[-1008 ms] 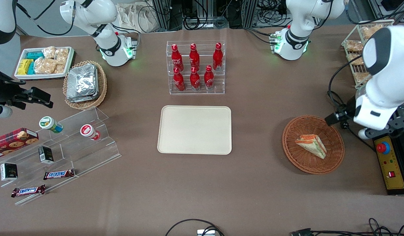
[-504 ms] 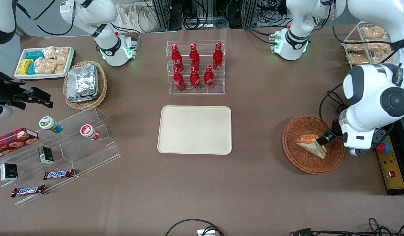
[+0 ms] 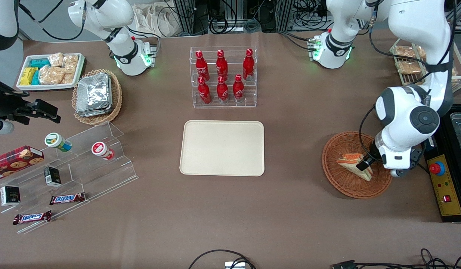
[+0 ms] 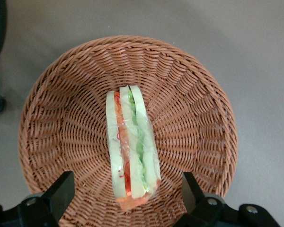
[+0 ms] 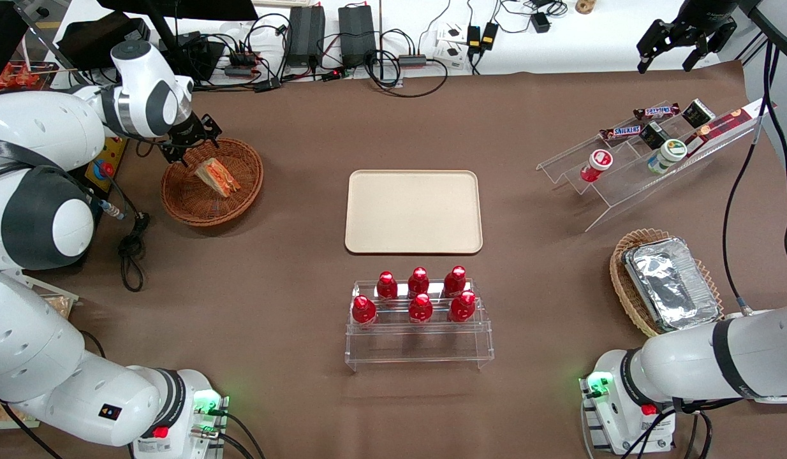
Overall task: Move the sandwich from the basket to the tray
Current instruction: 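Close the left gripper on the wrapped sandwich in the basket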
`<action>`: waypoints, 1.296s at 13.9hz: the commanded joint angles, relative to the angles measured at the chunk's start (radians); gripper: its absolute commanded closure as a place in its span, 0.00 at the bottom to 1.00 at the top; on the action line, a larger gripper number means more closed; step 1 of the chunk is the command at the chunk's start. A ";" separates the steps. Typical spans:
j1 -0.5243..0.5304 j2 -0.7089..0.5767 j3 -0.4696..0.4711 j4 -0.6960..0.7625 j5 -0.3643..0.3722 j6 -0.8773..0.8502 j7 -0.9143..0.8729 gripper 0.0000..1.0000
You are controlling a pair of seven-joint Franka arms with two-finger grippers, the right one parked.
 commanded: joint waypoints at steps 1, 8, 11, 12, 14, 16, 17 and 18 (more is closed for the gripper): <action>-0.003 0.003 0.000 -0.061 -0.005 0.094 -0.040 0.00; -0.010 0.060 -0.002 -0.071 -0.060 0.174 -0.043 0.00; -0.011 0.073 -0.002 -0.069 -0.080 0.177 -0.040 0.01; -0.011 0.075 -0.002 -0.068 -0.080 0.177 -0.038 0.06; -0.011 0.073 -0.002 -0.068 -0.082 0.176 -0.026 0.34; -0.011 0.072 -0.002 -0.066 -0.080 0.166 -0.003 0.70; -0.011 0.070 -0.002 -0.065 -0.080 0.163 0.018 0.90; -0.011 0.072 -0.002 -0.059 -0.080 0.150 0.034 1.00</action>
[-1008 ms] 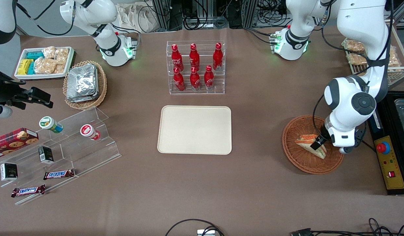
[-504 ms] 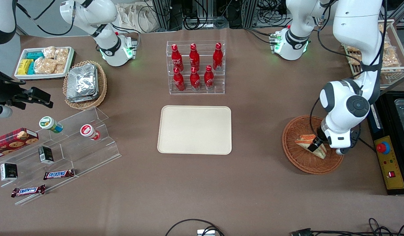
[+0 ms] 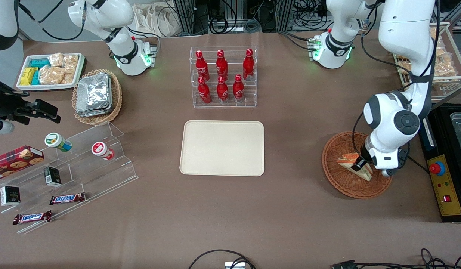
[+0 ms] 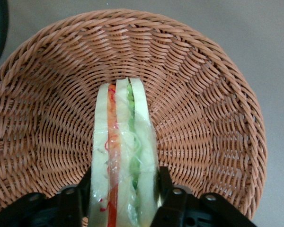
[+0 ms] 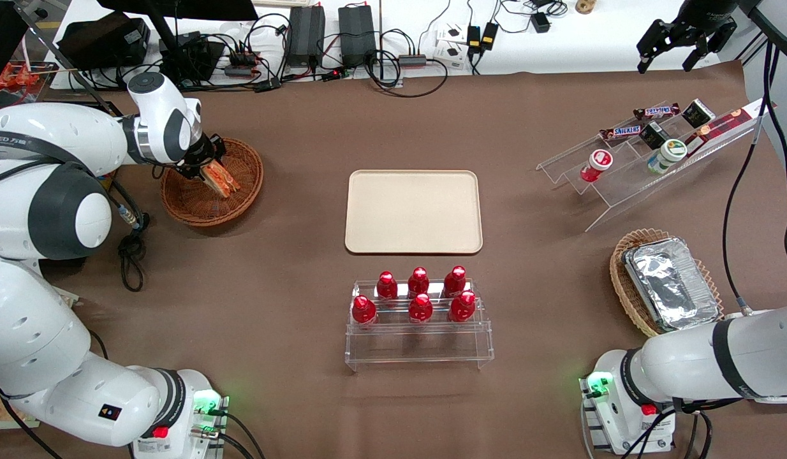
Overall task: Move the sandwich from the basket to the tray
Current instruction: 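Close the left gripper on the wrapped sandwich in the basket, then lift the sandwich up out of the basket with the left gripper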
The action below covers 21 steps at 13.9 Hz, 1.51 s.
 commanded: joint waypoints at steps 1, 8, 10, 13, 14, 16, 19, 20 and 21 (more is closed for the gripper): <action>-0.009 -0.004 0.005 0.015 -0.015 -0.029 0.047 1.00; -0.007 -0.037 0.026 0.217 -0.012 -0.386 0.371 1.00; -0.007 -0.044 0.032 0.305 0.008 -0.479 0.496 1.00; -0.007 -0.042 0.034 0.472 0.010 -0.633 0.754 1.00; -0.007 -0.041 0.034 0.541 0.010 -0.711 0.809 1.00; -0.009 -0.036 0.032 0.670 0.011 -0.870 0.827 1.00; -0.021 -0.040 -0.009 0.771 0.017 -1.005 0.857 1.00; -0.024 -0.042 -0.037 0.808 0.020 -1.036 0.857 1.00; -0.026 -0.041 -0.069 0.845 0.031 -1.066 0.856 1.00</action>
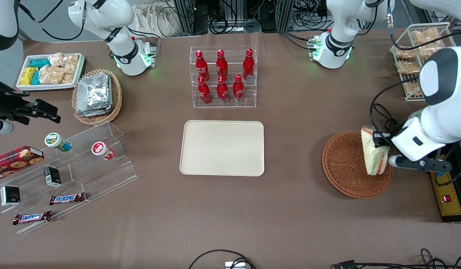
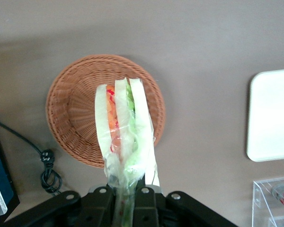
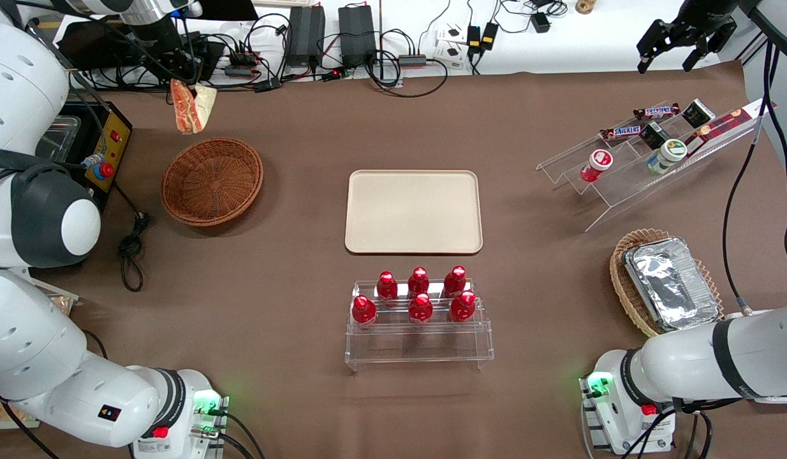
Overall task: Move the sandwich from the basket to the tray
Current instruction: 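Lift the sandwich up out of the basket with the left gripper, then carry the sandwich over the cream tray and lower it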
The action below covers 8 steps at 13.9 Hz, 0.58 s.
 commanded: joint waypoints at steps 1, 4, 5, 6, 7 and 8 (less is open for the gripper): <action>-0.012 0.016 -0.092 0.111 0.046 -0.078 0.003 1.00; -0.014 0.021 -0.212 0.134 0.080 -0.072 -0.084 1.00; -0.019 0.024 -0.263 0.143 0.080 -0.066 -0.179 1.00; -0.025 0.035 -0.310 0.145 0.082 -0.060 -0.271 1.00; -0.029 0.042 -0.347 0.145 0.082 -0.027 -0.341 1.00; -0.043 0.053 -0.375 0.140 0.091 0.010 -0.395 1.00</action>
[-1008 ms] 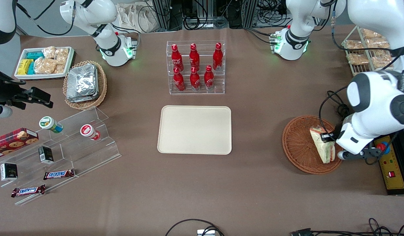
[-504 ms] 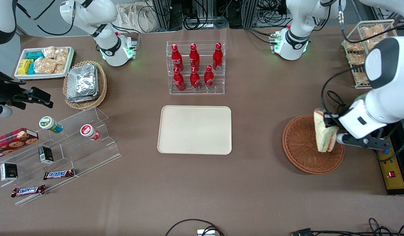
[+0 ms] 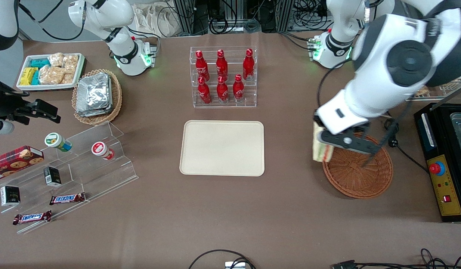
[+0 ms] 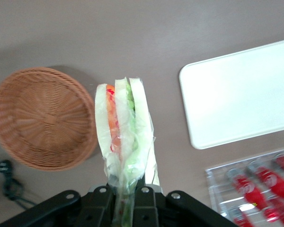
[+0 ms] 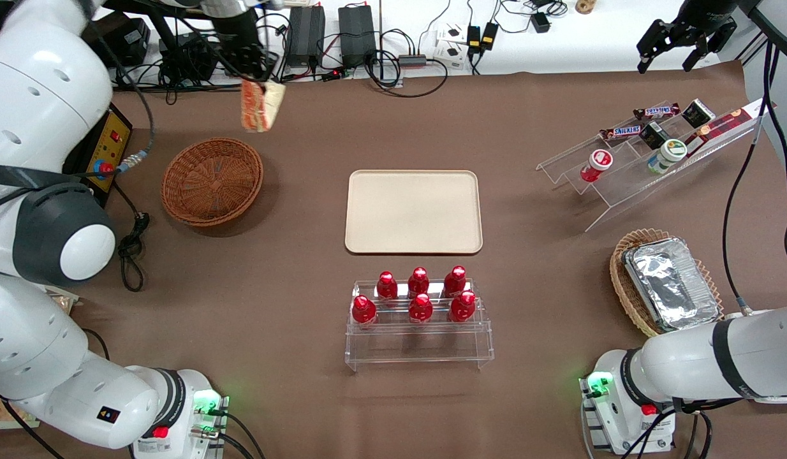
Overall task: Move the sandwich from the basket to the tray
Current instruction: 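Carry the sandwich over the cream tray and lower it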
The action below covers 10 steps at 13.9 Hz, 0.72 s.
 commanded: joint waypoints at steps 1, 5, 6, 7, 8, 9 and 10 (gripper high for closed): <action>-0.030 0.054 -0.068 0.034 0.052 0.049 -0.157 1.00; -0.097 0.114 -0.157 -0.034 0.152 0.208 -0.364 1.00; -0.117 0.126 -0.163 -0.079 0.182 0.266 -0.386 1.00; -0.128 0.141 -0.171 -0.123 0.207 0.315 -0.413 1.00; -0.134 0.154 -0.174 -0.169 0.224 0.369 -0.447 1.00; -0.143 0.157 -0.177 -0.223 0.229 0.430 -0.481 1.00; -0.150 0.158 -0.183 -0.275 0.245 0.502 -0.505 1.00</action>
